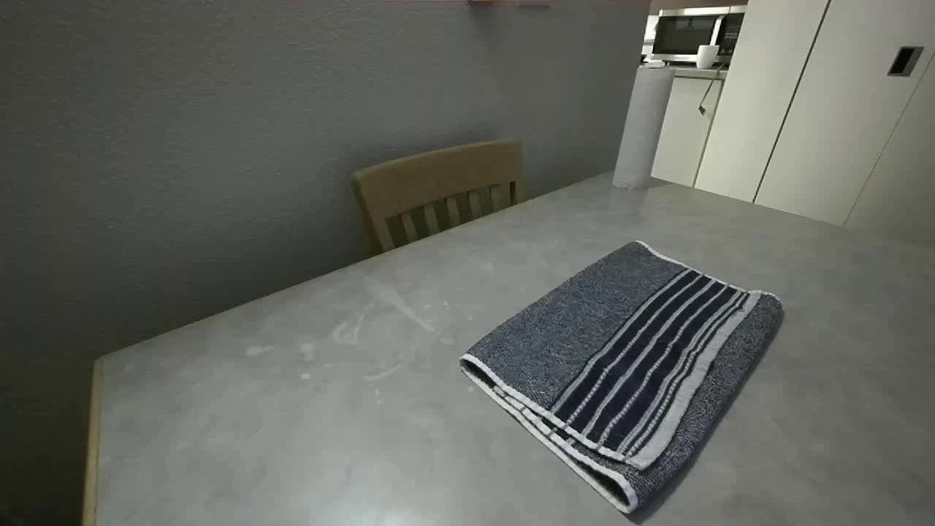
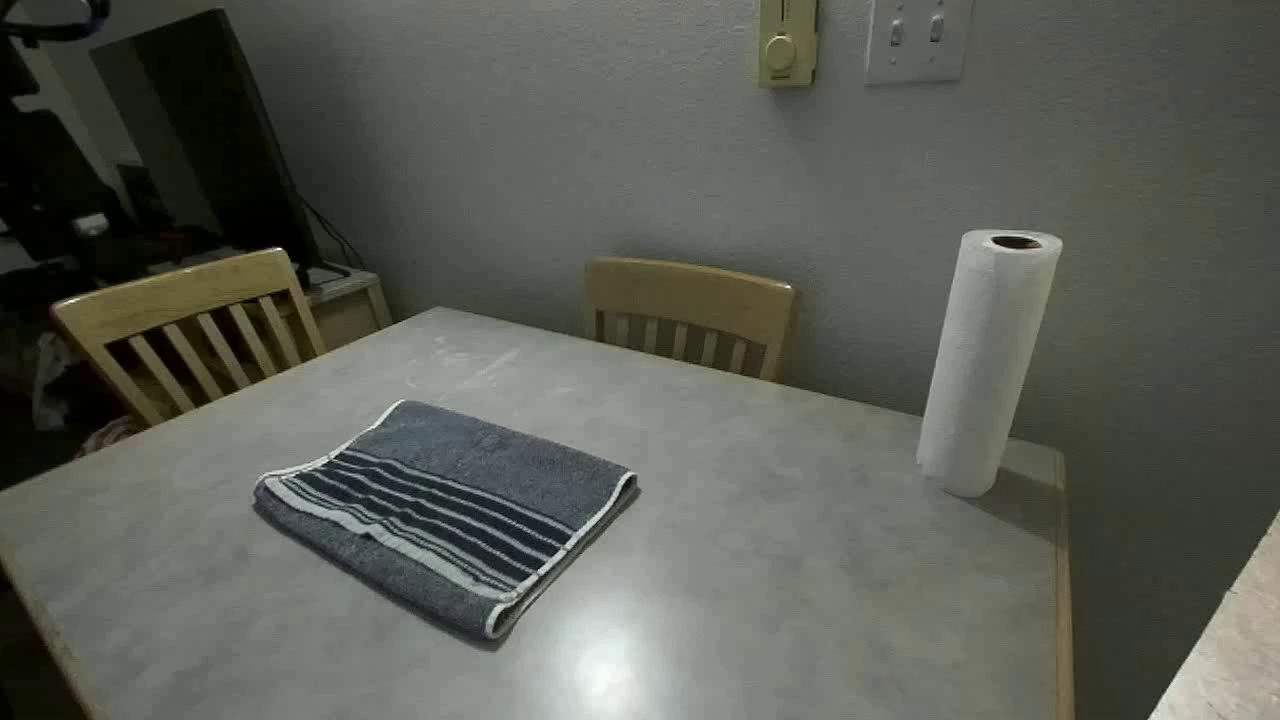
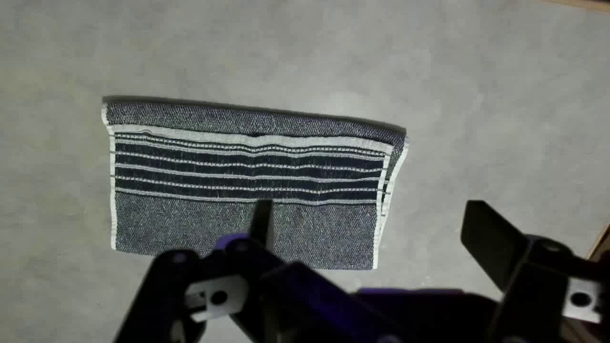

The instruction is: Fold the towel once on the table

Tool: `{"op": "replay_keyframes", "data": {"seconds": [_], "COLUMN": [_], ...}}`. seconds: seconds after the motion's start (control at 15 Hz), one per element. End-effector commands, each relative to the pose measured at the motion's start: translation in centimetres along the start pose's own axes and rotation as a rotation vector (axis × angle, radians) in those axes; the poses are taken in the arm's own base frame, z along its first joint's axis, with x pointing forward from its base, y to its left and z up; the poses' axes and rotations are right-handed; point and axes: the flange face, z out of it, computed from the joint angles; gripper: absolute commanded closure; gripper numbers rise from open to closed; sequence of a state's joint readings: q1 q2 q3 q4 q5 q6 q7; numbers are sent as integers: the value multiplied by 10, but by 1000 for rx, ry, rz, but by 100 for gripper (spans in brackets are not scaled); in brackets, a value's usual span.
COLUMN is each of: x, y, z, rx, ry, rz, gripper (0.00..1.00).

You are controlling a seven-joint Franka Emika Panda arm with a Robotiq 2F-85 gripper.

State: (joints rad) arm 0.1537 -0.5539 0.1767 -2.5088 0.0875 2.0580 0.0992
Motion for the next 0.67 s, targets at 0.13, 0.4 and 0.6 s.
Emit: {"op": "replay_keyframes", "data": {"seconds": [0.13, 0.4, 0.6], "x": [0, 4, 9], "y": [0, 5, 9], "z": [-1, 3, 9], "rx": [0, -4, 5], "ry": [-1, 6, 19], "rz": [0, -11, -1], "gripper": [0, 0, 0]}}
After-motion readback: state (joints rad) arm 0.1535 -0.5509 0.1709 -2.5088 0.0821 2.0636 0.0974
